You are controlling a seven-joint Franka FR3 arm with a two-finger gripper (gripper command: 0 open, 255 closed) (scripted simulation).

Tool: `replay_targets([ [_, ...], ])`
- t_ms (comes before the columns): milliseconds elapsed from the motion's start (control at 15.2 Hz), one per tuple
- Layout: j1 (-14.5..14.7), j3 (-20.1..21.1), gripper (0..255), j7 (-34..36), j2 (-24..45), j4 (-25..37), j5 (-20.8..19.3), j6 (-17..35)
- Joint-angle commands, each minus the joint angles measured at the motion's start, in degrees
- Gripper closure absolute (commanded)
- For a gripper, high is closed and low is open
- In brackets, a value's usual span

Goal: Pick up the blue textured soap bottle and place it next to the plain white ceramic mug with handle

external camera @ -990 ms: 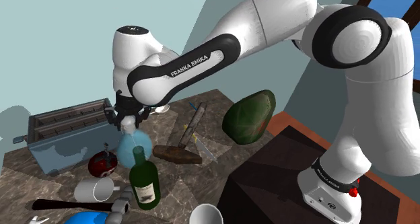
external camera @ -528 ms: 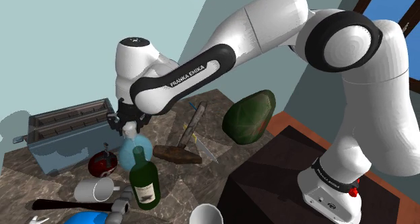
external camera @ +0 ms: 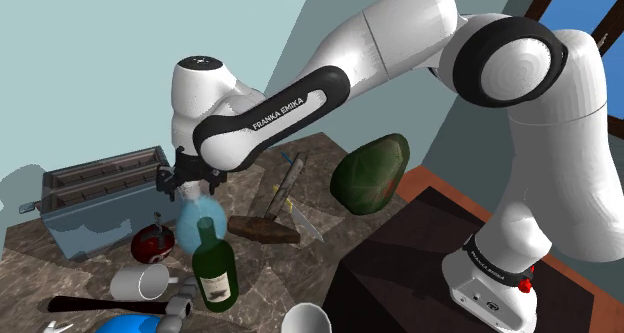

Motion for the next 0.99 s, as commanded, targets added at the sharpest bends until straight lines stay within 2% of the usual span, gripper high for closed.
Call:
replay_targets([
  [0,0.0,0.0,0,0.0,0.0,0.0,0.0,0.0],
  [132,-0.01,0.0,0,-0.01,0.0,0.01,0.01,-0.01],
  [396,-0.86,0.74,0,-0.54,-5.55,-1.58,0.95,-3.96],
  [924,-0.86,0.73,0,-0.54,-5.55,-1.58,0.95,-3.96],
])
